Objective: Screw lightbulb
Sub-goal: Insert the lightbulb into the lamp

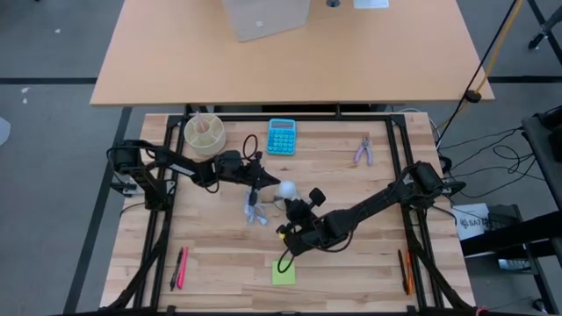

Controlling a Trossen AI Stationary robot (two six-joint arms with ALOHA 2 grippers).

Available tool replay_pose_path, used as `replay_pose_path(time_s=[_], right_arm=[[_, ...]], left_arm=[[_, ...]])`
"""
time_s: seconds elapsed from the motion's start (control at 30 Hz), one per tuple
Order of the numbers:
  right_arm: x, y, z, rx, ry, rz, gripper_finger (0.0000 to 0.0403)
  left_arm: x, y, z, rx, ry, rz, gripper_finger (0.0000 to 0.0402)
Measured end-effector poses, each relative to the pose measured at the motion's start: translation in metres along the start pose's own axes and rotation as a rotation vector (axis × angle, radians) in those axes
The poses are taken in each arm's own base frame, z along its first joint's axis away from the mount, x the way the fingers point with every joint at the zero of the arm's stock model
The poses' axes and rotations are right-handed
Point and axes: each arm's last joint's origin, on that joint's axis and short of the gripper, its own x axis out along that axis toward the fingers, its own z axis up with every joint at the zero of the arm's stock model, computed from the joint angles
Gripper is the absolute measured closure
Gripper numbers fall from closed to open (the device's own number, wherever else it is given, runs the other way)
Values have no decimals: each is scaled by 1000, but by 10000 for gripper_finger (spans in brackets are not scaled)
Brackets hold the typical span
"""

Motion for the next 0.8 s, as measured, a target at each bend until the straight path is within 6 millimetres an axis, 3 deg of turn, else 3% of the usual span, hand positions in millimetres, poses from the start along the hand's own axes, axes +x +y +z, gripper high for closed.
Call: replay_pose_path(time_s=[0.47, 0.8], right_arm=[[8, -6, 1, 55, 33, -20, 403], [-3, 0, -5, -2, 57, 36, 403]], left_arm=[[0, 0, -1, -7, 5, 0, 392], [-3, 8, -3, -37, 24, -6, 392]])
